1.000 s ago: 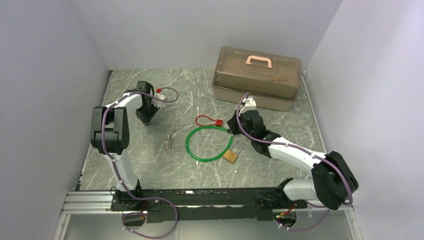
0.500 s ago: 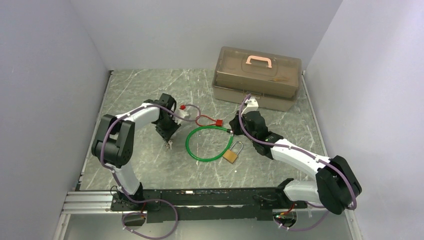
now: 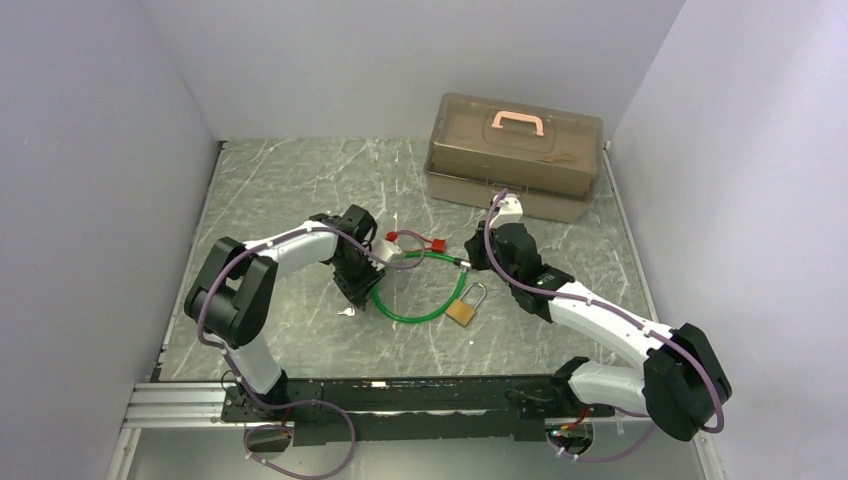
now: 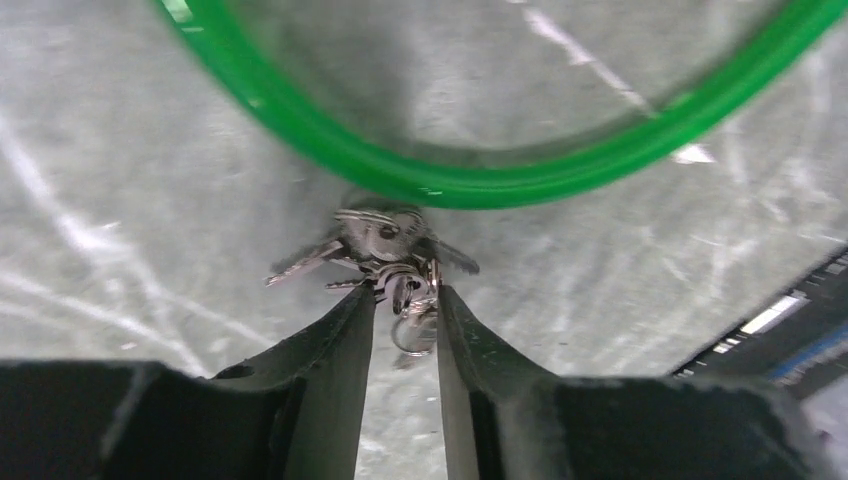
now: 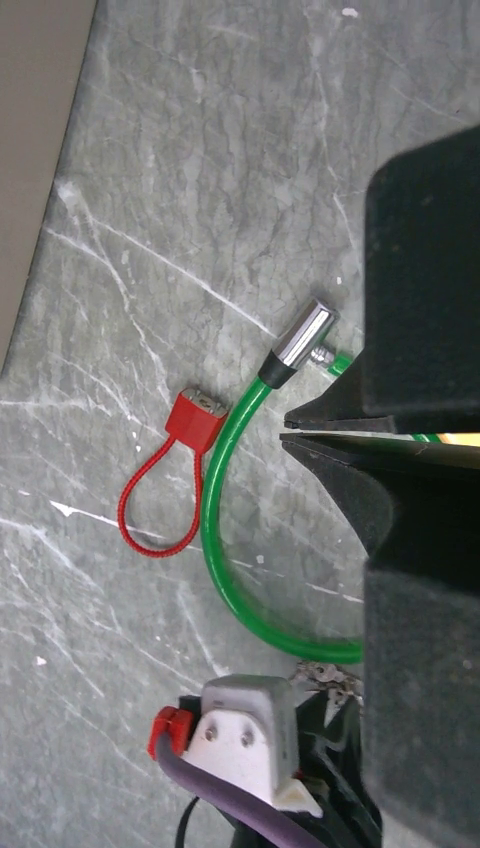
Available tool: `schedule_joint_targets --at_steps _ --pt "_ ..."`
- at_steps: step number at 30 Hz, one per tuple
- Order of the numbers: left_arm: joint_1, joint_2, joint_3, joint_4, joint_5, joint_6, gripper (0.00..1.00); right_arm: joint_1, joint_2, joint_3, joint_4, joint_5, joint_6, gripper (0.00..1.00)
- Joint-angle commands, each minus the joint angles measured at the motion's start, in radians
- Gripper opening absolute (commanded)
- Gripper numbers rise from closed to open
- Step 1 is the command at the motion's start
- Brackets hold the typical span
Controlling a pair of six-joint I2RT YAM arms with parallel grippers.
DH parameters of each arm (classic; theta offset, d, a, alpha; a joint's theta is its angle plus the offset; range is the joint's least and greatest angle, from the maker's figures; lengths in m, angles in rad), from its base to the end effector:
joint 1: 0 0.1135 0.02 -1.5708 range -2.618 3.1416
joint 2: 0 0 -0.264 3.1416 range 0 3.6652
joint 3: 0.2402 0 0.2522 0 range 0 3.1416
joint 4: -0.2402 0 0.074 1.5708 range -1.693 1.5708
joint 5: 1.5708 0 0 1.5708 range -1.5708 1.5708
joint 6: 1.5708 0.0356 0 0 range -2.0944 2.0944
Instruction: Unlock with the key
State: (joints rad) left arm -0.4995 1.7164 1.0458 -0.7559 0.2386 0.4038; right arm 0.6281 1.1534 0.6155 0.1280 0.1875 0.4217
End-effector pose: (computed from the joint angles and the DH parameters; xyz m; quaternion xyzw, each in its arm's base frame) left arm 0.2621 -0.1526 0.1620 0.4399 0.8873 -0.1220 0.0658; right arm 0.2095 0.1439 0.2374 -0.0347 0.8334 0.2059 0.5117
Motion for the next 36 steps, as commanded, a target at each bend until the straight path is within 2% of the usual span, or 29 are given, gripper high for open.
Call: schedule_joint_targets --at_steps 1,5,11,12,13,18,20,24,28,33,36 --pt "-0.036 0.033 0.000 -0.086 0.209 0.017 0.37 0.003 -0.024 0.027 -0.015 0.030 -0.022 0.07" --pt "-0.048 0.022 0.005 -0.129 0.235 0.052 0.48 0.003 -0.013 0.039 -0.029 0.029 -0.031 0.07" --pt "-0.020 -0.051 0.020 -0.173 0.207 0.067 0.78 0.006 -0.001 0.055 -0.033 -0.001 -0.034 0.09" --pt "-0.007 -0.066 0.028 -0.186 0.205 0.072 0.86 0.012 0.002 0.056 -0.030 -0.007 -0.032 0.09" --pt "0.005 -0.081 0.042 -0.202 0.208 0.078 0.89 0.024 0.006 0.057 -0.027 -0.008 -0.031 0.10" --pt "0.117 -0.144 0.190 -0.312 0.291 0.113 0.93 0.136 0.060 0.090 -0.033 0.053 -0.042 0.11" --pt "0.194 -0.152 0.263 -0.357 0.354 0.122 0.99 0.173 0.089 0.111 -0.031 0.067 -0.045 0.12" --pt "0.310 -0.143 0.363 -0.376 0.396 0.102 0.99 0.190 0.151 0.151 -0.012 0.052 -0.041 0.17" --pt "0.357 -0.152 0.365 -0.353 0.403 0.082 1.00 0.190 0.272 0.247 -0.022 0.043 -0.069 0.32" --pt "0.401 -0.164 0.341 -0.346 0.408 0.091 0.99 0.193 0.389 0.350 -0.040 -0.004 -0.090 0.34" --pt "0.442 -0.174 0.306 -0.359 0.418 0.125 0.99 0.254 0.408 0.371 -0.024 -0.044 -0.120 0.40"
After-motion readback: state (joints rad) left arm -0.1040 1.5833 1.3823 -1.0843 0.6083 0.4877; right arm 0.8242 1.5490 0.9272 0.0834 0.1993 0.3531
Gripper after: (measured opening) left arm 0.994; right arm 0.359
